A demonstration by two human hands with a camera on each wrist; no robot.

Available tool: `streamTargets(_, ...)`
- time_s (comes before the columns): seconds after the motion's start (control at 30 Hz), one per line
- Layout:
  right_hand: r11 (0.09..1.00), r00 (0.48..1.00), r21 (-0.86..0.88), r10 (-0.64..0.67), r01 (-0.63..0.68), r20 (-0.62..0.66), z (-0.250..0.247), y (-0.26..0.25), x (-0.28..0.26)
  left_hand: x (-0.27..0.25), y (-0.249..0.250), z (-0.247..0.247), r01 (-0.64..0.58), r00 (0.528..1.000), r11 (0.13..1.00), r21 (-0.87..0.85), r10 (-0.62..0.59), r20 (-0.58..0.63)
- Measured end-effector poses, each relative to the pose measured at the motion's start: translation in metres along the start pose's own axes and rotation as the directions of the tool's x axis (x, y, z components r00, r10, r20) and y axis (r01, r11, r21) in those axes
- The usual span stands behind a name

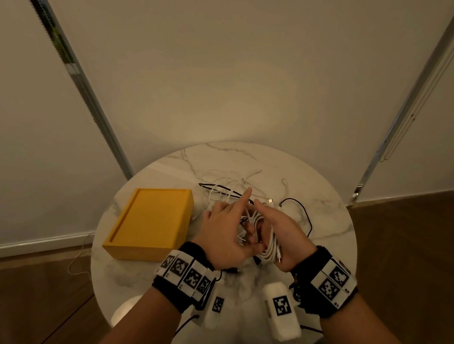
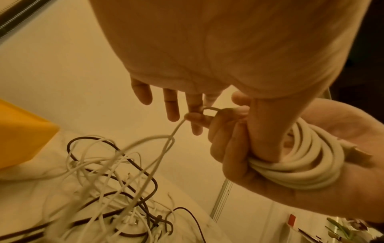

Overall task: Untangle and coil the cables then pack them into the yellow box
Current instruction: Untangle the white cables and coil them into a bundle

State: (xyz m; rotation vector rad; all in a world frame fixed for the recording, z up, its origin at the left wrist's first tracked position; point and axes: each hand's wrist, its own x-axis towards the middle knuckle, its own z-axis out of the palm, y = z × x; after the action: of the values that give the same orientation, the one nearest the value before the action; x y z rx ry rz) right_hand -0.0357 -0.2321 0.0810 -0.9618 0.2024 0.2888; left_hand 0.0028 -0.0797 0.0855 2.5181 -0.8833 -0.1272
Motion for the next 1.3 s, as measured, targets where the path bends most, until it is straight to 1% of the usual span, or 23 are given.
streamTargets(0.07, 1.000, 1.000, -0.025, 0.017, -0.018, -0.019, 0.000, -0.001, 0.001, 0.002, -0.006, 0.004, 0.033, 0.998, 0.999, -0.013, -0.034, -0.048)
streamTargets(0.13, 1.000, 1.000, -0.023, -0.002, 0.001, -0.023, -0.002, -0.002, 0.001, 0.001, -0.012, 0.006, 0.066, 0.995, 0.991, -0.113, -0.075, -0.071)
streamTargets(0.2, 0.999, 0.999, 0.003, -0.036, 0.036, -0.030, -0.003, -0.004, 0.001, -0.003, -0.017, 0.009, 0.108, 0.992, 0.953, -0.284, -0.124, -0.039)
streamTargets(0.23, 0.999, 0.998, 0.015, -0.051, 0.051, -0.029, -0.003, -0.006, 0.000, -0.005, -0.021, 0.012, 0.120, 0.991, 0.932, -0.343, -0.135, -0.020)
streamTargets(0.3, 0.997, 0.998, 0.044, -0.070, 0.070, -0.001, -0.002, -0.008, -0.003, -0.008, -0.032, 0.023, 0.152, 0.987, 0.901, -0.407, -0.162, 0.012)
streamTargets(0.37, 0.993, 0.995, 0.086, -0.083, 0.079, 0.048, 0.000, -0.010, -0.005, -0.009, -0.044, 0.036, 0.176, 0.980, 0.880, -0.442, -0.197, -0.001)
streamTargets(0.4, 0.992, 0.994, 0.100, -0.087, 0.080, 0.067, 0.000, -0.011, -0.006, -0.010, -0.047, 0.041, 0.195, 0.974, 0.872, -0.449, -0.228, -0.019)
streamTargets(0.47, 0.993, 0.992, 0.096, -0.080, 0.070, 0.100, 0.001, -0.013, -0.008, -0.012, -0.048, 0.045, 0.199, 0.957, 0.867, -0.457, -0.272, -0.099)
streamTargets(0.53, 0.996, 0.988, 0.074, -0.055, 0.044, 0.141, 0.002, -0.012, -0.008, -0.012, -0.044, 0.044, 0.158, 0.938, 0.843, -0.515, -0.292, -0.189)
streamTargets(0.6, 0.999, 0.982, 0.048, -0.019, 0.010, 0.187, 0.004, -0.010, -0.010, -0.008, -0.040, 0.040, 0.076, 0.929, 0.810, -0.581, -0.270, -0.255)
streamTargets(0.63, 0.999, 0.977, 0.038, -0.002, -0.006, 0.214, 0.006, -0.009, -0.010, -0.005, -0.038, 0.036, 0.030, 0.930, 0.817, -0.576, -0.234, -0.284)
streamTargets(0.73, 1.000, 0.961, 0.014, 0.023, -0.028, 0.276, 0.009, -0.009, -0.012, 0.003, -0.032, 0.022, -0.119, 0.941, 0.894, -0.431, -0.038, -0.337)
streamTargets(0.77, 1.000, 0.958, 0.012, 0.018, -0.022, 0.287, 0.009, -0.011, -0.013, 0.004, -0.030, 0.019, -0.169, 0.937, 0.903, -0.394, 0.024, -0.347)
streamTargets(0.8, 1.000, 0.956, 0.016, 0.007, -0.013, 0.294, 0.008, -0.013, -0.014, 0.004, -0.029, 0.017, -0.198, 0.938, 0.899, -0.392, 0.057, -0.343)
streamTargets(0.83, 1.000, 0.954, 0.023, -0.003, -0.004, 0.300, 0.008, -0.015, -0.015, 0.003, -0.029, 0.016, -0.197, 0.944, 0.883, -0.427, 0.053, -0.325)
streamTargets(0.93, 0.999, 0.953, 0.050, -0.028, 0.013, 0.301, 0.006, -0.020, -0.018, 0.003, -0.030, 0.015, -0.105, 0.970, 0.816, -0.568, -0.043, -0.240)
streamTargets(1.03, 0.998, 0.960, 0.051, -0.047, 0.034, 0.277, 0.006, -0.020, -0.018, 0.006, -0.030, 0.012, -0.075, 0.975, 0.738, -0.671, -0.088, -0.206)
streamTargets(1.1, 0.999, 0.972, 0.030, -0.045, 0.040, 0.231, 0.006, -0.020, -0.018, 0.006, -0.025, 0.003, -0.089, 0.965, 0.741, -0.665, -0.102, -0.242)
streamTargets(1.2, 0.990, 0.994, -0.106, -0.084, 0.091, 0.072, 0.006, -0.017, -0.015, 0.008, -0.010, -0.020, -0.140, 0.930, 0.789, -0.598, -0.101, -0.352)
streamTargets(1.27, 0.972, 0.987, -0.191, -0.150, 0.138, -0.053, 0.007, -0.015, -0.013, 0.009, 0.001, -0.035, -0.178, 0.912, 0.796, -0.578, -0.087, -0.401)
streamTargets(1.3, 0.963, 0.975, -0.213, -0.193, 0.167, -0.106, 0.008, -0.014, -0.013, 0.009, 0.004, -0.040, -0.189, 0.912, 0.800, -0.569, -0.072, -0.403)
